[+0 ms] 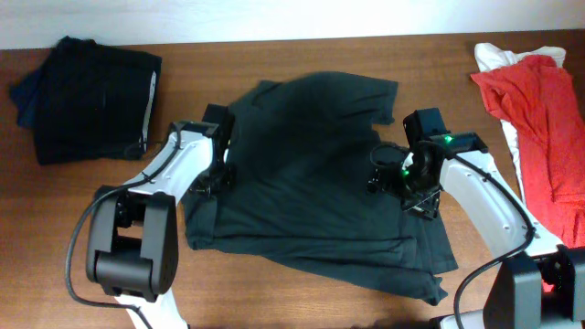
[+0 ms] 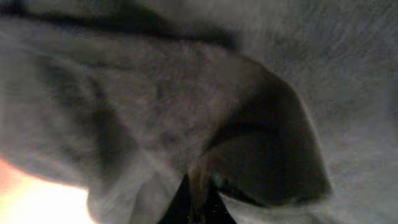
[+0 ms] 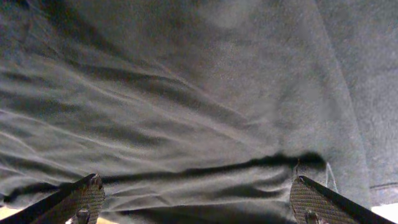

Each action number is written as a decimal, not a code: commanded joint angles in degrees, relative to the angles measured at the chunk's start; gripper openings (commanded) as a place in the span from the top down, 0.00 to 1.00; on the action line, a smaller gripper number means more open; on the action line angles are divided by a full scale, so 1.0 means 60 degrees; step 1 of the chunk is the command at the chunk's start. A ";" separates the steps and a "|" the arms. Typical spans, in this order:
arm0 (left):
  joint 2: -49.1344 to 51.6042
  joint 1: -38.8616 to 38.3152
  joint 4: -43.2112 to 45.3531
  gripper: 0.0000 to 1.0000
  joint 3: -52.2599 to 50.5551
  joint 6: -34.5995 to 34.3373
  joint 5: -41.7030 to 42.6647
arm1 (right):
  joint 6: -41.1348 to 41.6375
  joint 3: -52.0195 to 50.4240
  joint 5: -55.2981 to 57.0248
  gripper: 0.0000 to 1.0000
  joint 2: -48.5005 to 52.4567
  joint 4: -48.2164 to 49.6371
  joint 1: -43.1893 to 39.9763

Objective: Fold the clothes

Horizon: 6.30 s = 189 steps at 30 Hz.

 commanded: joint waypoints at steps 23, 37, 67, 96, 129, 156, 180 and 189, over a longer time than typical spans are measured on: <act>-0.2510 0.2393 -0.3880 0.99 0.3155 -0.2514 -0.1009 | 0.0168 -0.1785 0.1399 0.01 -0.0361 -0.0663 0.0066; -0.2510 0.2390 -0.3858 0.95 0.3155 -0.2514 -0.1002 | 0.0175 -0.3122 0.1435 0.45 -0.0324 0.1472 0.0066; -0.4907 0.2393 -0.3297 0.99 0.7114 -0.2397 -0.0186 | -0.1592 1.2684 0.2404 0.96 0.0226 -0.5093 0.0047; 0.0477 0.2386 -0.6222 0.99 1.3070 -0.0353 0.1814 | -0.3155 1.3886 0.0200 0.96 0.2408 -0.6200 -0.3180; -0.5865 0.2386 -0.4663 0.20 0.0958 -0.0499 0.2200 | -0.0783 -0.0721 -0.0098 0.18 0.0240 0.0044 0.1654; -0.5865 0.2382 -0.4663 0.13 0.0805 -0.0499 0.2073 | -0.0302 0.0474 0.2765 0.96 0.0750 -0.2044 -0.1497; -0.4623 -0.4513 -0.0106 0.23 -0.4186 -0.6204 0.3461 | -0.1377 0.0601 0.1778 0.96 -0.0692 -0.2153 -0.4543; -0.3286 -0.4838 -0.0841 0.73 -0.3785 -0.6728 0.2084 | -0.1373 0.0601 0.1778 0.96 -0.0692 -0.2164 -0.4543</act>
